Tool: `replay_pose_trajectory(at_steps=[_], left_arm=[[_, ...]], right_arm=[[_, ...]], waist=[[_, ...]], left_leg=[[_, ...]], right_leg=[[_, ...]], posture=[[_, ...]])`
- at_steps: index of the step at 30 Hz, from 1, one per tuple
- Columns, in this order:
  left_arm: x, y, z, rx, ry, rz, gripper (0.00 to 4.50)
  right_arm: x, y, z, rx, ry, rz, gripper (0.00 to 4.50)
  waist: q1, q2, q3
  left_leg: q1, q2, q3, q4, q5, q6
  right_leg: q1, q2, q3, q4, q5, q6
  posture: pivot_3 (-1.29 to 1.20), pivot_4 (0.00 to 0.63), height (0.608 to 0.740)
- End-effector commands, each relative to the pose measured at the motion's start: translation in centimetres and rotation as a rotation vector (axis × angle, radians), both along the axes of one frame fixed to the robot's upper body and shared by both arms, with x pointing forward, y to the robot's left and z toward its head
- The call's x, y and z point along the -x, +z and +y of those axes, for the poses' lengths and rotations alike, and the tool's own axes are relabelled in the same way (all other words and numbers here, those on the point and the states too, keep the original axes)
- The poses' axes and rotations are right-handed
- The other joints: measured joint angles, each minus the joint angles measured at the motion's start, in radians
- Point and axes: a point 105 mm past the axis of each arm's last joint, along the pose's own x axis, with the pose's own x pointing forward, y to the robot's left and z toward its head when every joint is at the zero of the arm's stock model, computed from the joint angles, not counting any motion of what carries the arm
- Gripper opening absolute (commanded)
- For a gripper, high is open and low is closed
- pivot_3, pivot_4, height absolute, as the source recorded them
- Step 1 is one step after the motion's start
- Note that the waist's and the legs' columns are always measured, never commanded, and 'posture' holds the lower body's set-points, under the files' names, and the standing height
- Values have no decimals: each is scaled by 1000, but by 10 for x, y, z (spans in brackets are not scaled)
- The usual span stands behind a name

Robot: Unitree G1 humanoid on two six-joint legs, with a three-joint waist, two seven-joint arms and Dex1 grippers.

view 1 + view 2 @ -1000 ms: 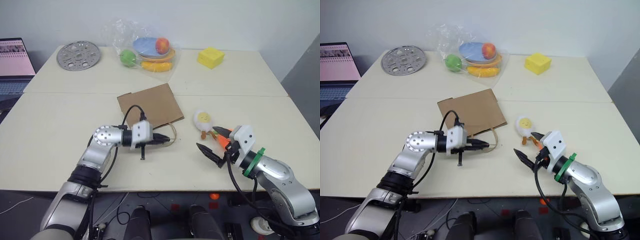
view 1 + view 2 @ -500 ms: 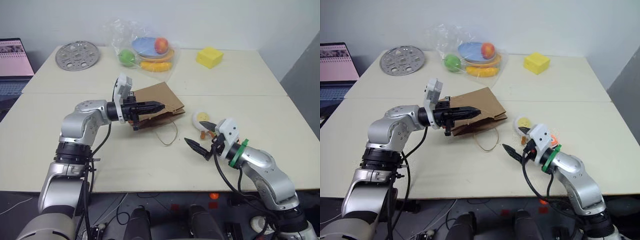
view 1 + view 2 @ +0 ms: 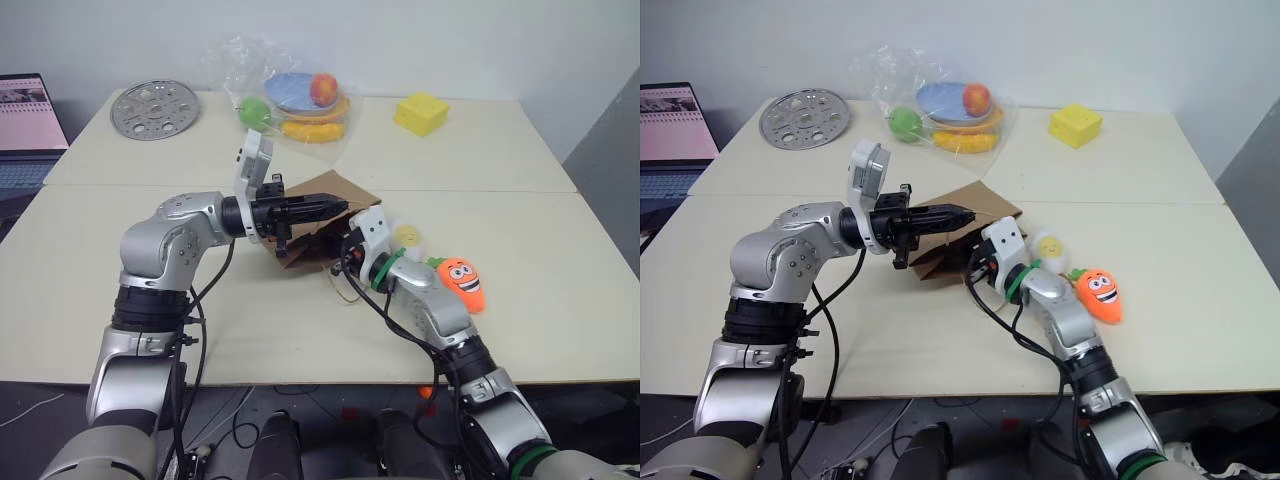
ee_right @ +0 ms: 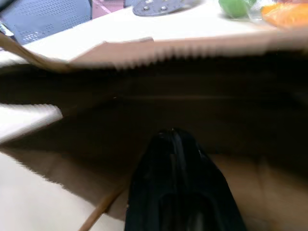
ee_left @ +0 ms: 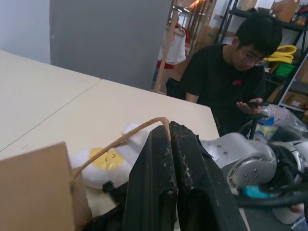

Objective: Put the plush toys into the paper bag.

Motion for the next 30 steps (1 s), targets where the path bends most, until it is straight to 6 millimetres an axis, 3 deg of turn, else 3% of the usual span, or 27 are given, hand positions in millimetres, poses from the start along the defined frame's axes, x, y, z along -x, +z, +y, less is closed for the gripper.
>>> replay_pose_trajectory(at_steps=[1, 3, 8, 15, 22, 30], left_arm=[[0, 13, 6, 40, 32, -44, 0], [-7, 19, 13, 63, 78, -48, 0], [-27, 51, 34, 145, 193, -106, 0], [-58, 95, 56, 267, 393, -267, 0], [-61, 140, 62, 451, 473, -401, 0], [-60, 153, 62, 486, 482, -453, 0]], right_arm=[[-5, -7, -3, 16, -39, 11, 54], [-7, -21, -9, 65, -90, 51, 54], [12, -48, -6, 141, -18, 123, 54], [6, -54, -22, 188, -119, 117, 54], [5, -67, -35, 271, -172, 140, 54], [3, -72, -44, 296, -217, 161, 54]], waist=[[0, 0, 0], [0, 0, 0], [1, 0, 0], [1, -1, -1], [7, -1, -1], [7, -1, -1]], left_leg=[[0, 0, 0, 0, 0, 0], [0, 0, 0, 0, 0, 0], [0, 0, 0, 0, 0, 0], [0, 0, 0, 0, 0, 0], [0, 0, -1, 2, 0, 0], [1, 0, 0, 3, 0, 0]], right_leg=[[0, 0, 0, 0, 0, 0], [0, 0, 0, 0, 0, 0], [0, 0, 0, 0, 0, 1], [1, 0, 0, 0, -1, 1], [2, 0, 0, 0, 1, 3], [4, 0, 0, -1, 1, 3]], posture=[[0, 150, 740], [0, 150, 740], [0, 150, 740], [0, 150, 740], [0, 150, 740], [0, 150, 740]])
